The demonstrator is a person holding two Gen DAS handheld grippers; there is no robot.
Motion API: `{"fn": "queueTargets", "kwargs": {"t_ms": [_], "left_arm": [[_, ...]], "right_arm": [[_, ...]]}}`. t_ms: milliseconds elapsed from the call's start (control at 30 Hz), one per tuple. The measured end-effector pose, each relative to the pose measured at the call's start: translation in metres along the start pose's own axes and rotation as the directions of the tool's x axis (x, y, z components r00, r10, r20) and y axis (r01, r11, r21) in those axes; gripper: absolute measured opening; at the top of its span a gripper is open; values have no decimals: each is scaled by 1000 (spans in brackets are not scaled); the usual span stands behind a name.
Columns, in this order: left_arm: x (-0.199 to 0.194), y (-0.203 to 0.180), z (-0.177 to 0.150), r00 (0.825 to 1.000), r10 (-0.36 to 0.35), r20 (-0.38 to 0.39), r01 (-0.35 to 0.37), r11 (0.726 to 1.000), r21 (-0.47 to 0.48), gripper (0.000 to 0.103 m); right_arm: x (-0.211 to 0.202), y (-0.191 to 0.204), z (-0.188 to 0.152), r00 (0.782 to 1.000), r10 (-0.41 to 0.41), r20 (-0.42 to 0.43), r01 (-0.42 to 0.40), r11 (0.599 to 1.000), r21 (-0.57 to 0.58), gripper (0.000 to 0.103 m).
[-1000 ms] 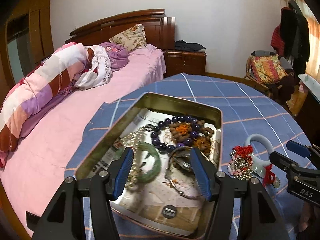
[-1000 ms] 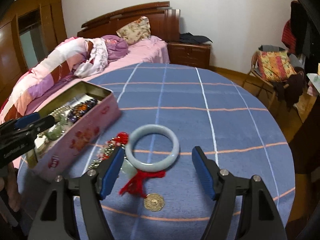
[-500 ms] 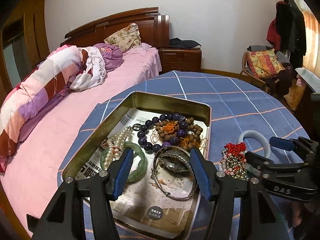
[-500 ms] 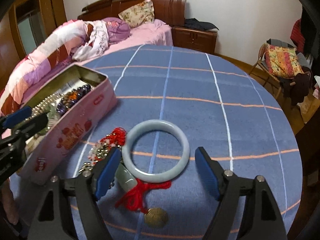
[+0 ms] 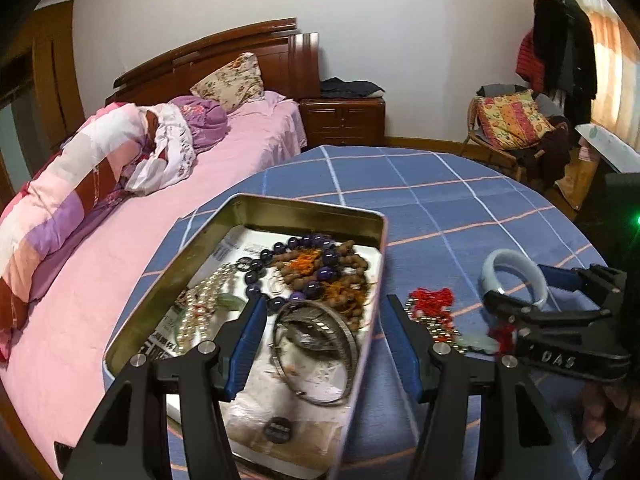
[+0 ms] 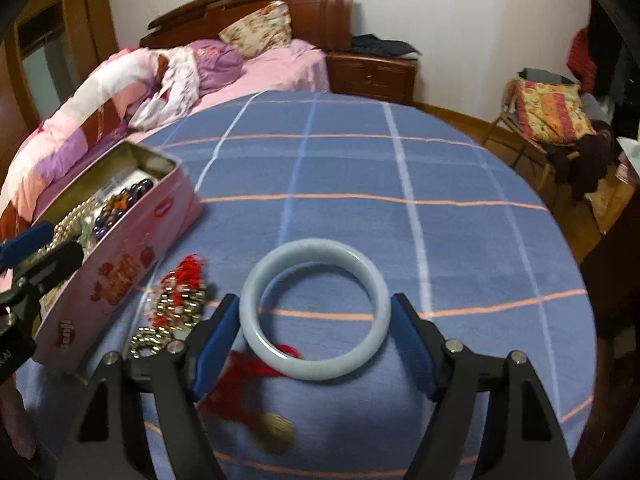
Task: Organize jewelry
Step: 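Move the right tool to the pale jade bangle while the left tool approaches the red cord, then grasp the pale jade bangle with the right tool while the left tool grasps the red cord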
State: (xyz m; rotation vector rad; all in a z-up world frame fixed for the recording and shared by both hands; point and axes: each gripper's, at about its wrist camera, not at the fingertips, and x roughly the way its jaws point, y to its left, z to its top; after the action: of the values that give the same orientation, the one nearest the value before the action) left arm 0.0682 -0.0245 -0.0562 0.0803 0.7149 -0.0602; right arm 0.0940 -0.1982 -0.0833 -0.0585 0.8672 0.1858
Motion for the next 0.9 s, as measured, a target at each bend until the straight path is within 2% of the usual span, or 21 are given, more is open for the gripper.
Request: {"fn": "queueTargets", "kwargs": {"t_ms": [200, 467, 667, 900], "left_arm": [[2, -27, 1, 1000, -22, -3, 22, 998, 60, 60], [5, -62, -1, 998, -53, -17, 55, 988, 143, 60], [12, -70, -5, 995, -83, -61, 91, 985, 144, 59], [8, -80, -6, 993, -102, -58, 109, 982, 155, 59]], "right_arm": [[-3, -21, -4, 999, -43, -5, 44, 998, 45, 78], [-2, -28, -1, 1000, -20, -4, 20, 996, 85, 78], [-4, -36, -4, 1000, -19, 8, 18, 993, 113, 78], [-14, -40, -9, 999, -43, 22, 41, 994, 103, 78]]}}
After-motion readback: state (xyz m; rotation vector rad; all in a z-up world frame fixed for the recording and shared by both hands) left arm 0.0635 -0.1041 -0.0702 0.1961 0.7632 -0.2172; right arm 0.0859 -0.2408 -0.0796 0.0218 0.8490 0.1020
